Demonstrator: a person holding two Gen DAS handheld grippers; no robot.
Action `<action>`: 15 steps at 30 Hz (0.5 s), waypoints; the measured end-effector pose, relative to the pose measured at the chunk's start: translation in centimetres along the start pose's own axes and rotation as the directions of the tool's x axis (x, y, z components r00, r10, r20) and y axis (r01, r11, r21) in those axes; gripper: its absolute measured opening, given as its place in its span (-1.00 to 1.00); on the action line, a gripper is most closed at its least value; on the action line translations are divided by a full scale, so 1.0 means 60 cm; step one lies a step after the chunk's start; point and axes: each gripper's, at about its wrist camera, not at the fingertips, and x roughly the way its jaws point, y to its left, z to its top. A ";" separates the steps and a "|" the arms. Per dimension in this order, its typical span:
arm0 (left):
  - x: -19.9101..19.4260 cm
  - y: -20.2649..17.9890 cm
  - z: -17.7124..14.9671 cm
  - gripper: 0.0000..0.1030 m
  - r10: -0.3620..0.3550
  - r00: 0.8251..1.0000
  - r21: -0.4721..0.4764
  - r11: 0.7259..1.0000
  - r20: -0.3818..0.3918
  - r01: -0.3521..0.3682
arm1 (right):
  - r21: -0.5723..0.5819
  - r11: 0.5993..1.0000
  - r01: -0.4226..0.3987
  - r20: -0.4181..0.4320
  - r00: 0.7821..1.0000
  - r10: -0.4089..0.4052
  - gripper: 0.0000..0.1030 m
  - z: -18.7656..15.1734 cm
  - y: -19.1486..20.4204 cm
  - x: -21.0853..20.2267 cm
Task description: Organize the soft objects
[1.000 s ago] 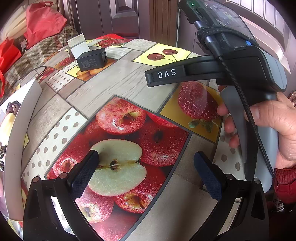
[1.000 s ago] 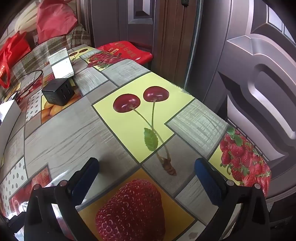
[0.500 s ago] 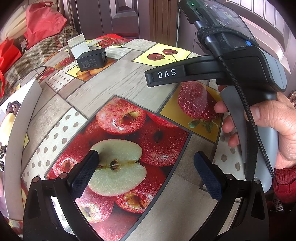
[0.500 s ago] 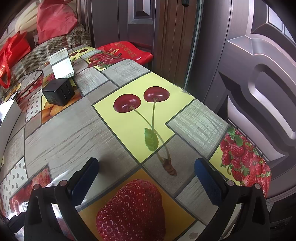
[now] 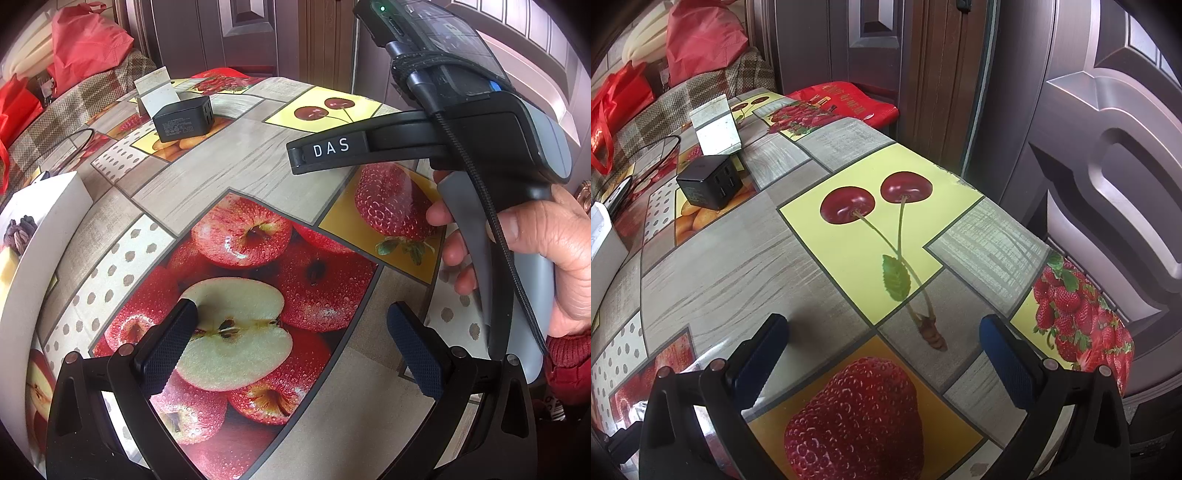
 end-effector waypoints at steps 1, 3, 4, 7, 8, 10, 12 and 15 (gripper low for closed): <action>0.000 0.000 0.000 0.99 0.000 1.000 0.000 1.000 0.000 0.000 | 0.000 1.000 0.000 0.001 1.000 0.000 1.00 0.000 0.000 0.000; 0.000 0.000 0.000 0.99 0.000 1.000 0.000 1.000 0.000 0.000 | -0.001 1.000 0.000 0.001 1.000 0.000 1.00 0.000 0.000 0.000; 0.000 0.000 0.000 0.99 0.000 1.000 0.000 1.000 0.000 0.000 | -0.002 1.000 -0.001 0.000 1.000 0.001 1.00 0.000 0.000 0.001; 0.000 0.000 0.000 0.99 0.000 1.000 0.000 1.000 0.000 0.000 | -0.006 1.000 -0.003 0.001 1.000 0.003 1.00 0.000 0.002 0.000; 0.000 0.000 0.000 0.99 0.000 1.000 0.000 1.000 0.000 0.000 | -0.007 1.000 -0.005 0.002 1.000 0.005 1.00 0.000 0.003 0.000; 0.000 0.000 0.000 0.99 0.000 1.000 0.000 1.000 0.000 0.000 | -0.009 1.000 -0.007 0.002 1.000 0.007 1.00 0.000 0.003 0.001; 0.000 0.000 0.000 0.99 0.000 1.000 0.000 1.000 0.000 0.000 | -0.011 1.000 -0.009 0.003 1.000 0.009 1.00 -0.001 0.004 0.001; 0.000 0.000 0.000 0.99 0.000 1.000 0.000 1.000 0.000 0.000 | -0.015 1.000 -0.012 0.004 1.000 0.012 1.00 -0.001 0.006 0.001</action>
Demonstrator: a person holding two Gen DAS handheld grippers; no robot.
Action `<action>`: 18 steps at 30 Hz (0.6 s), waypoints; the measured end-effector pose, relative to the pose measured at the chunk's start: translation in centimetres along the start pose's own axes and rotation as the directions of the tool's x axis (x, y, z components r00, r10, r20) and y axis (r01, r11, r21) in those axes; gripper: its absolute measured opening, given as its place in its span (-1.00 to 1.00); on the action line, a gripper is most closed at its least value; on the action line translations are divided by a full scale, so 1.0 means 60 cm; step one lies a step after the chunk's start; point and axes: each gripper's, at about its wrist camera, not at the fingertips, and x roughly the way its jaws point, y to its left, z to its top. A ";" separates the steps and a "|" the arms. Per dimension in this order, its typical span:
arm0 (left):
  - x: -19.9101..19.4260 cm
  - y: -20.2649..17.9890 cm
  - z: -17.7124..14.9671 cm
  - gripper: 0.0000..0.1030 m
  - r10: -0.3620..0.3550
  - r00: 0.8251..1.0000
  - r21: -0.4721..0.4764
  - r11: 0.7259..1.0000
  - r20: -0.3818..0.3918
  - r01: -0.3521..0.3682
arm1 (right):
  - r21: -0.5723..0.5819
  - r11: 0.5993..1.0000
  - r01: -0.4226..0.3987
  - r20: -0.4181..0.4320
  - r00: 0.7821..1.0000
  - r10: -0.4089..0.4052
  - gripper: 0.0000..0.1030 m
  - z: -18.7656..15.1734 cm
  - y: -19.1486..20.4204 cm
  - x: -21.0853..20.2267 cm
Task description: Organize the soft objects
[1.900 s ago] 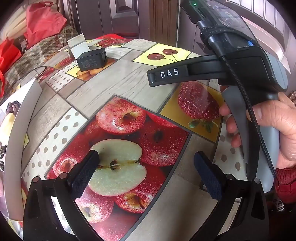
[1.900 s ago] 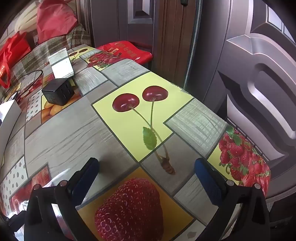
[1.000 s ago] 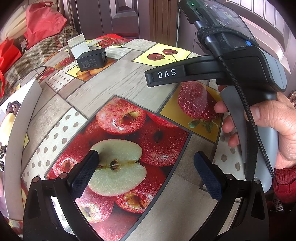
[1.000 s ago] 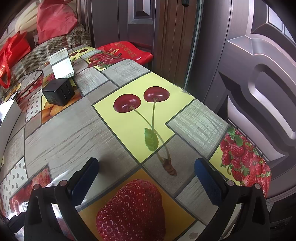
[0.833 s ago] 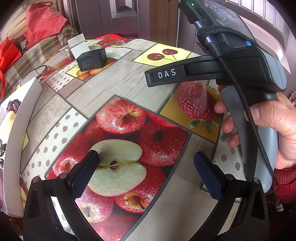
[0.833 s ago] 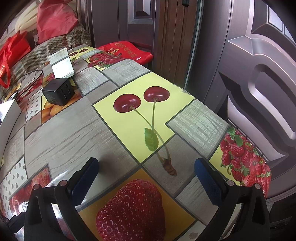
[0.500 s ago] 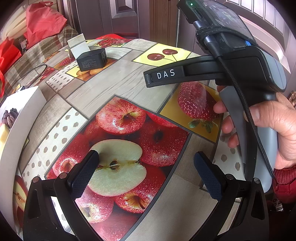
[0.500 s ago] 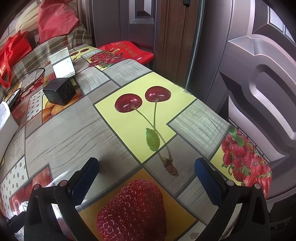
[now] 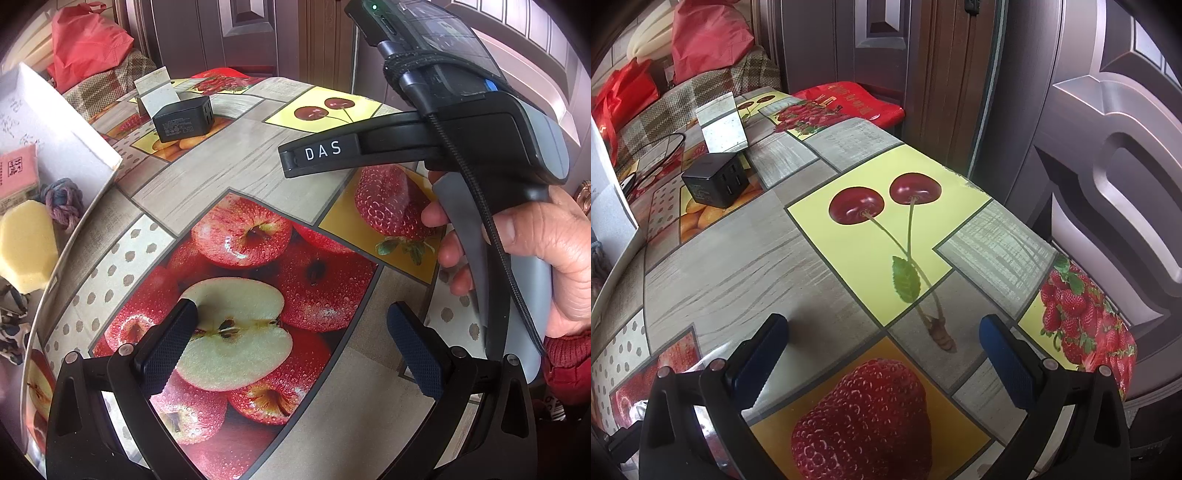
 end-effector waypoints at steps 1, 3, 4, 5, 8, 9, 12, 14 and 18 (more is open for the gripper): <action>0.000 0.000 0.000 0.99 0.000 1.000 0.000 1.000 0.000 0.000 | -0.002 1.000 -0.001 0.000 1.000 0.001 1.00 0.000 0.001 0.000; 0.000 0.000 0.000 0.99 0.000 1.000 0.000 1.000 0.000 0.000 | -0.007 1.000 -0.004 0.001 1.000 0.004 1.00 0.000 0.002 0.000; 0.000 0.000 0.000 0.99 0.000 1.000 0.000 1.000 0.000 0.000 | -0.009 1.000 -0.006 0.001 1.000 0.006 1.00 0.000 0.002 0.000; 0.000 0.000 0.000 0.99 0.000 1.000 0.000 1.000 0.000 0.000 | -0.008 1.000 -0.007 0.001 1.000 0.007 1.00 0.000 0.002 0.000; 0.000 0.000 0.000 0.99 0.000 1.000 0.000 1.000 0.000 0.000 | -0.008 1.000 -0.008 0.001 1.000 0.008 1.00 0.000 0.001 0.000; 0.000 0.000 0.000 0.99 0.000 1.000 0.000 1.000 0.000 0.000 | -0.008 1.000 -0.009 0.001 1.000 0.009 1.00 0.000 0.002 0.001; 0.000 0.000 0.000 0.99 0.000 1.000 0.000 1.000 0.001 0.000 | -0.008 1.000 -0.009 0.001 1.000 0.009 1.00 0.000 0.002 0.000; 0.000 0.000 0.000 0.99 0.000 1.000 0.000 1.000 0.001 0.000 | -0.009 1.000 -0.011 0.002 1.000 0.011 1.00 0.000 0.003 0.000; 0.000 0.002 0.000 0.99 -0.001 1.000 0.000 1.000 0.001 0.001 | -0.009 1.000 -0.011 0.002 1.000 0.011 1.00 0.000 0.003 0.000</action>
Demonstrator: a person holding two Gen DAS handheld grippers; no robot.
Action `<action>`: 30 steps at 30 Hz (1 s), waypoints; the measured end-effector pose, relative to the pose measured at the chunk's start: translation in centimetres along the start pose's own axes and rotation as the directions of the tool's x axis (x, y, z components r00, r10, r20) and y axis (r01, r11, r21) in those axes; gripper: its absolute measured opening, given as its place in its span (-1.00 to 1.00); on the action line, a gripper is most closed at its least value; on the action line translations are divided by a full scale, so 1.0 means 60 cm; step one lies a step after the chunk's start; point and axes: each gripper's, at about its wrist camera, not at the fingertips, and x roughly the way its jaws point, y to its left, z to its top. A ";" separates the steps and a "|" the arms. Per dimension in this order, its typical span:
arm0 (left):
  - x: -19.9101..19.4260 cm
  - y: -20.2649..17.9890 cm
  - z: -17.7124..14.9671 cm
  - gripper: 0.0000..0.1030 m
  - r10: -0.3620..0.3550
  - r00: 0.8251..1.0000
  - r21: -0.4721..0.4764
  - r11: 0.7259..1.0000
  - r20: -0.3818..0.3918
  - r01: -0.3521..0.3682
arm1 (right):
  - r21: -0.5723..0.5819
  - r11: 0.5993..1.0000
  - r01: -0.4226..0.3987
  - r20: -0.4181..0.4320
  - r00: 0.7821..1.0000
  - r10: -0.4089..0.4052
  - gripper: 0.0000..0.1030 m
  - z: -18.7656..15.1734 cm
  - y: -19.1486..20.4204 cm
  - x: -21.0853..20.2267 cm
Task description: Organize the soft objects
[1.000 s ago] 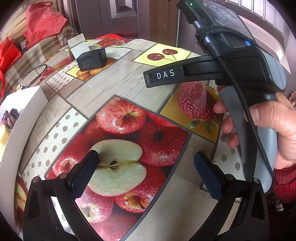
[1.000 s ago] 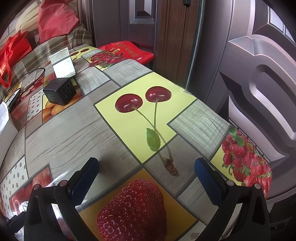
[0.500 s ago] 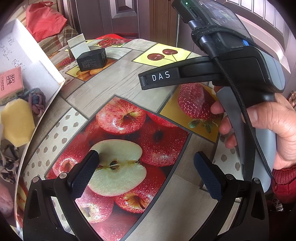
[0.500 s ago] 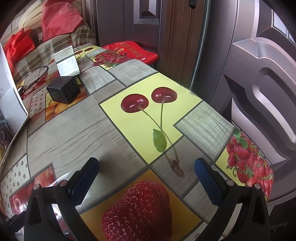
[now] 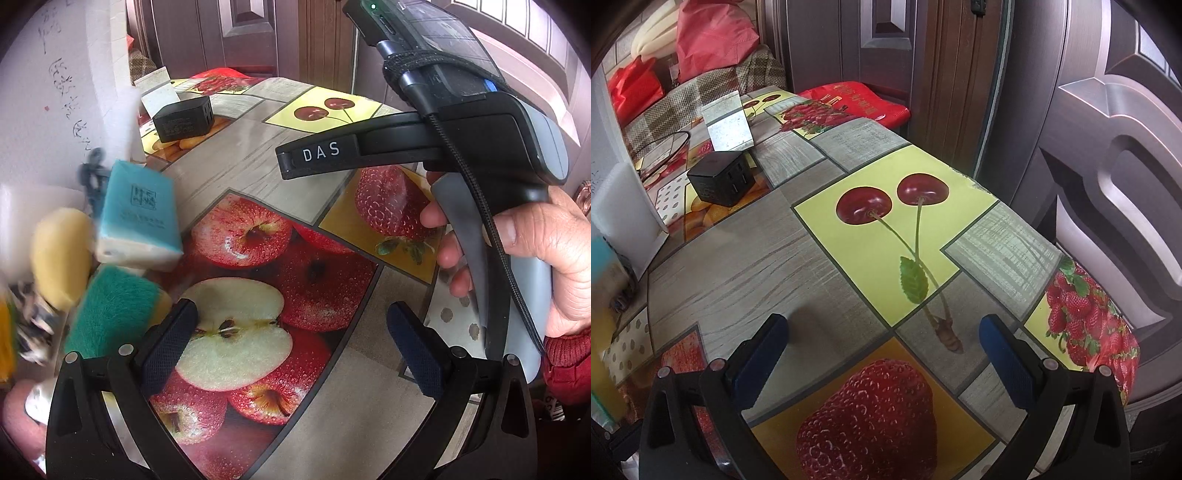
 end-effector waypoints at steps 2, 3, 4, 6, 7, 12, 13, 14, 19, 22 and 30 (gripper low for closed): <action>-0.003 -0.002 -0.002 0.99 0.001 1.000 0.001 1.000 0.000 -0.001 | -0.001 1.000 0.000 0.000 1.000 0.000 1.00 0.000 0.001 0.000; -0.003 0.000 -0.002 0.99 0.000 1.000 0.000 1.000 0.000 0.000 | -0.001 1.000 0.000 0.001 1.000 0.000 1.00 0.000 0.002 0.000; -0.002 0.001 -0.002 0.99 0.000 1.000 0.000 1.000 0.000 0.000 | -0.001 1.000 -0.001 0.001 1.000 0.001 1.00 0.000 0.002 0.000; -0.005 -0.002 -0.002 0.99 0.000 1.000 0.000 1.000 0.000 0.000 | 0.000 1.000 0.000 0.000 1.000 0.000 1.00 0.000 0.002 0.000; -0.005 -0.002 -0.002 0.99 0.001 1.000 0.000 1.000 0.000 -0.001 | 0.000 1.000 0.000 0.000 1.000 0.000 1.00 0.000 0.002 0.000; -0.005 -0.002 -0.002 0.99 0.000 1.000 0.000 1.000 0.000 0.000 | -0.002 1.000 0.001 0.000 1.000 -0.001 1.00 0.000 0.003 0.000; -0.005 -0.002 -0.002 0.99 0.000 1.000 0.000 1.000 0.000 0.000 | -0.002 1.000 0.001 0.000 1.000 -0.001 1.00 0.000 0.003 -0.001; -0.005 -0.002 -0.002 0.99 0.000 1.000 0.000 1.000 0.000 0.000 | -0.002 1.000 0.001 0.000 1.000 -0.001 1.00 0.000 0.003 -0.001; -0.005 -0.002 -0.002 0.99 0.000 1.000 0.000 1.000 0.000 0.000 | -0.006 1.000 0.001 0.000 1.000 -0.001 1.00 -0.001 0.007 -0.001; -0.005 -0.002 -0.002 0.99 0.000 1.000 0.000 1.000 0.000 0.000 | -0.006 1.000 0.001 0.000 1.000 -0.001 1.00 -0.001 0.007 -0.001; -0.005 -0.002 -0.002 0.99 0.000 1.000 0.000 1.000 0.000 0.000 | -0.006 1.000 0.001 0.000 1.000 -0.001 1.00 0.000 0.006 -0.001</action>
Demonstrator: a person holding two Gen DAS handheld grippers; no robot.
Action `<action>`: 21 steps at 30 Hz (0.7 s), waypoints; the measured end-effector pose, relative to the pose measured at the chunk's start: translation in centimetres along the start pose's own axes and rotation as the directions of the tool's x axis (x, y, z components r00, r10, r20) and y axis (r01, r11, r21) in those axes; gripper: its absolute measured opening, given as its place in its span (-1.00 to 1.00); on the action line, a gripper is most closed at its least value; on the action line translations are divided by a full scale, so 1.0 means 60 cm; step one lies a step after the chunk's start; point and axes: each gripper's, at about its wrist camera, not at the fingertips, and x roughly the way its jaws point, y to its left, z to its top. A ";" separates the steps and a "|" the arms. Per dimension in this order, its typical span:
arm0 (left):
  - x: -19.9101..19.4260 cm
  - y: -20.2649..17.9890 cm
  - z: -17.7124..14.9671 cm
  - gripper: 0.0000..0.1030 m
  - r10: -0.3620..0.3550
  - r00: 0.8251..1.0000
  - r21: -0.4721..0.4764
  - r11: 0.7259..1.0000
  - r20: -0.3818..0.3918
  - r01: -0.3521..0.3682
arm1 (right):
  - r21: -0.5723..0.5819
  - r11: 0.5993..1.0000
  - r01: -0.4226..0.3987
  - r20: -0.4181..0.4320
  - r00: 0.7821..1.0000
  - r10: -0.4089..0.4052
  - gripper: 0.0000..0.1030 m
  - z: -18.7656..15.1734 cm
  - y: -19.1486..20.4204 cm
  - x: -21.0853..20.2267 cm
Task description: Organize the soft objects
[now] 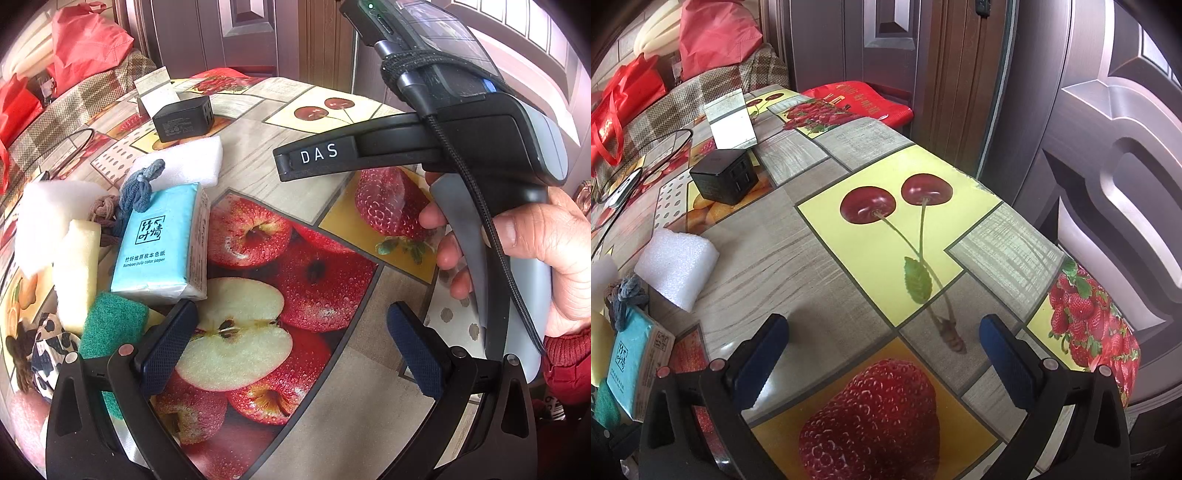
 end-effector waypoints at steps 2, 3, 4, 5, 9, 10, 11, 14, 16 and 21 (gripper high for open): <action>0.000 0.000 0.000 0.99 0.000 1.000 0.000 1.000 0.000 0.000 | -0.001 1.000 0.000 0.000 1.000 0.000 1.00 0.000 0.001 0.000; 0.000 0.000 0.000 0.99 0.000 1.000 0.000 1.000 0.000 0.000 | -0.001 1.000 0.000 0.000 1.000 0.000 1.00 0.000 0.000 0.000; 0.000 0.000 0.000 0.99 0.000 1.000 0.000 1.000 0.000 0.000 | -0.002 1.000 0.000 0.000 1.000 0.000 1.00 0.000 0.001 0.000; 0.000 0.000 0.000 0.99 0.000 1.000 0.000 1.000 0.000 0.000 | -0.003 1.000 -0.001 0.000 1.000 0.001 1.00 0.000 0.002 0.000; 0.000 0.000 0.000 0.99 0.000 1.000 0.000 1.000 0.000 0.000 | -0.004 1.000 -0.002 0.000 1.000 0.002 1.00 0.000 0.004 0.001; 0.000 0.000 0.000 0.99 0.000 1.000 0.000 1.000 0.000 0.000 | -0.004 1.000 -0.002 0.000 1.000 0.002 1.00 0.000 0.004 0.001; 0.000 0.000 0.000 0.99 0.000 1.000 0.000 1.000 0.000 0.000 | -0.004 1.000 -0.002 0.000 1.000 0.002 1.00 0.000 0.003 0.001; 0.000 0.000 0.000 0.99 0.000 1.000 0.000 1.000 0.000 0.000 | -0.004 1.000 -0.002 0.000 1.000 0.002 1.00 0.000 0.004 0.001; 0.000 0.000 0.000 0.99 0.000 1.000 0.000 1.000 0.000 0.000 | -0.004 1.000 -0.002 0.000 1.000 0.002 1.00 0.000 0.004 0.001; 0.000 0.000 0.000 0.99 0.000 1.000 0.000 1.000 0.000 0.000 | -0.004 1.000 -0.002 0.000 1.000 0.002 1.00 0.000 0.004 0.001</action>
